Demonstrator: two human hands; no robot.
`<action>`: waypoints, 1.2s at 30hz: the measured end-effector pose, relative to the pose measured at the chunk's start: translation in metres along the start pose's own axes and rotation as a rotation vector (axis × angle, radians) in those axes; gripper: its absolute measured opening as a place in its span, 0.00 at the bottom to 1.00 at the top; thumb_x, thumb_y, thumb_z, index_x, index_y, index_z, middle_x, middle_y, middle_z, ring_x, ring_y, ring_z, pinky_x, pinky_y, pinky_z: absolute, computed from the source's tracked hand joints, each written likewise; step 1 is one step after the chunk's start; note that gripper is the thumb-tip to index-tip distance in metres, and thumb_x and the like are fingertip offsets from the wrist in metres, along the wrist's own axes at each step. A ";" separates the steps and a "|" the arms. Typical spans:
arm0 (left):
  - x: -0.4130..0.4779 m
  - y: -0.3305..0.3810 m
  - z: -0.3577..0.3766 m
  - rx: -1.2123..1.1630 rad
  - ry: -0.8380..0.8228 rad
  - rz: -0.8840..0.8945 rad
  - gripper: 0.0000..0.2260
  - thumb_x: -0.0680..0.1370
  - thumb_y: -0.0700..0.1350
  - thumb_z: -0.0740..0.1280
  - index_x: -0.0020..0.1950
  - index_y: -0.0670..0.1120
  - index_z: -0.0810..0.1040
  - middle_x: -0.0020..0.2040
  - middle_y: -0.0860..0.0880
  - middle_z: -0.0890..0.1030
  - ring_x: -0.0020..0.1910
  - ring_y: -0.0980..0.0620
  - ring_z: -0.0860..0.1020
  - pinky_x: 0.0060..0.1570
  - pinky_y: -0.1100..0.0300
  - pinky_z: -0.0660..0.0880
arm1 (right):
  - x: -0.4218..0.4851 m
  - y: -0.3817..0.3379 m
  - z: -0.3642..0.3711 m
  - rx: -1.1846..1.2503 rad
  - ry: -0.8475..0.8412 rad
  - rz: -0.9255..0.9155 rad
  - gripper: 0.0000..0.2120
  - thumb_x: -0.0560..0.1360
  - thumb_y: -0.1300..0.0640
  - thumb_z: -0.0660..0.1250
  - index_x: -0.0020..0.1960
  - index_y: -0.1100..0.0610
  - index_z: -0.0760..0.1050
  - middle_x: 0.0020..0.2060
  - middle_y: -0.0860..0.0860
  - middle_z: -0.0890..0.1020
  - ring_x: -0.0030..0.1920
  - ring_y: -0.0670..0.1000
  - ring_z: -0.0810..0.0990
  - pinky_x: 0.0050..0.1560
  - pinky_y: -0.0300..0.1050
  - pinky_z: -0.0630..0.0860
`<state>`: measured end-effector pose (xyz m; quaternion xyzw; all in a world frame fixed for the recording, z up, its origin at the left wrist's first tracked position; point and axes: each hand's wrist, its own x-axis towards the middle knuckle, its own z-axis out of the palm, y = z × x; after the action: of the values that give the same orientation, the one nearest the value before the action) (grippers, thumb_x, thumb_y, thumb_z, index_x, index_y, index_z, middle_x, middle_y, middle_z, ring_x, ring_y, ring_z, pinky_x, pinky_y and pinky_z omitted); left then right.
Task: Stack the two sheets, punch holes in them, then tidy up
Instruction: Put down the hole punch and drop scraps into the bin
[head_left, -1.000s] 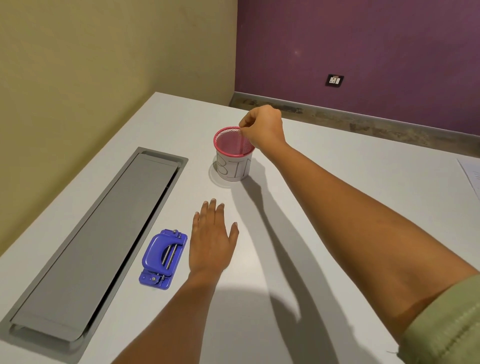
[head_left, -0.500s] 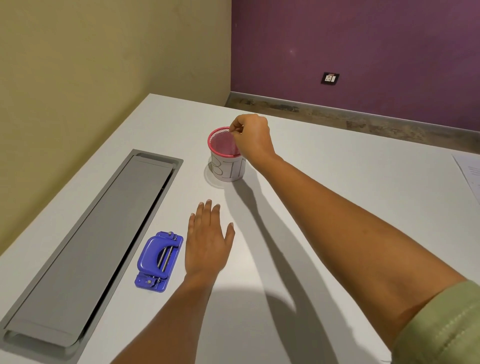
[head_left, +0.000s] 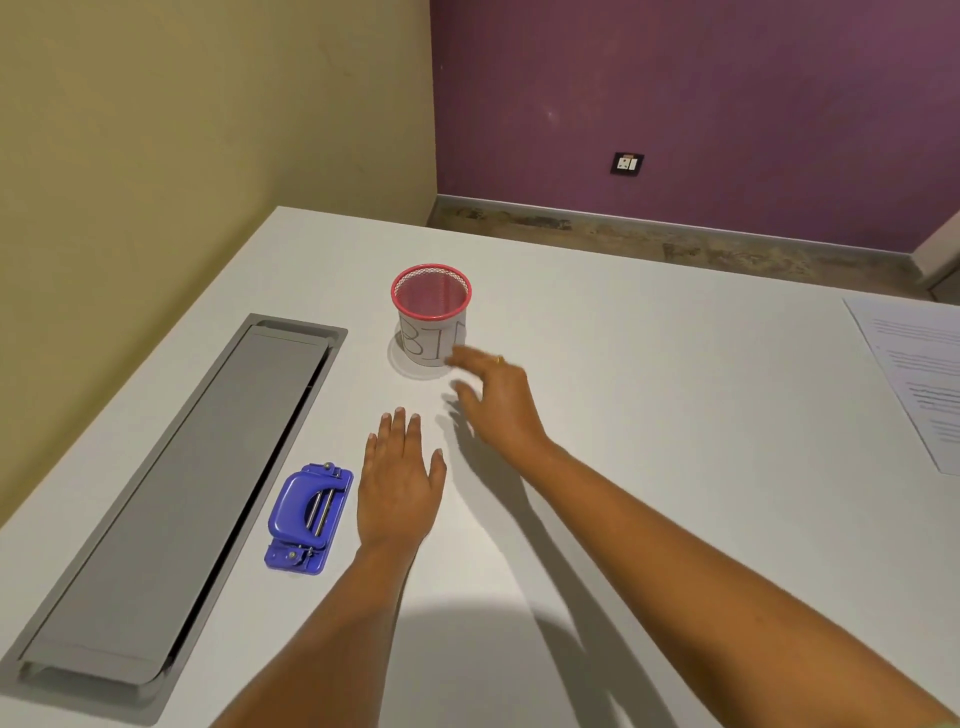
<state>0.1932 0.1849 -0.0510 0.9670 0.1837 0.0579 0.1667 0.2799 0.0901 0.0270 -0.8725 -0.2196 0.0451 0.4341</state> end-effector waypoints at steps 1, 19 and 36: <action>-0.004 0.000 0.000 0.008 -0.004 0.003 0.24 0.80 0.50 0.51 0.75 0.43 0.56 0.77 0.45 0.56 0.77 0.49 0.52 0.75 0.55 0.47 | -0.014 0.009 0.004 -0.036 -0.061 0.049 0.17 0.77 0.63 0.60 0.65 0.60 0.72 0.68 0.53 0.72 0.68 0.52 0.70 0.70 0.40 0.60; -0.126 0.005 -0.011 0.062 -0.120 0.041 0.23 0.82 0.51 0.46 0.76 0.49 0.47 0.78 0.49 0.48 0.77 0.50 0.46 0.74 0.55 0.42 | -0.175 0.032 0.008 -0.316 -0.233 0.074 0.21 0.81 0.54 0.51 0.73 0.58 0.59 0.74 0.53 0.60 0.75 0.48 0.56 0.73 0.39 0.53; -0.126 0.003 -0.004 0.056 -0.083 0.042 0.24 0.81 0.52 0.47 0.76 0.49 0.49 0.78 0.49 0.50 0.77 0.50 0.47 0.74 0.55 0.42 | -0.101 0.052 -0.024 0.091 0.156 0.515 0.06 0.70 0.68 0.69 0.47 0.66 0.80 0.47 0.61 0.82 0.52 0.57 0.78 0.55 0.44 0.73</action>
<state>0.0767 0.1368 -0.0522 0.9765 0.1580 0.0162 0.1457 0.2137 0.0023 -0.0095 -0.8801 0.0458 0.0965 0.4627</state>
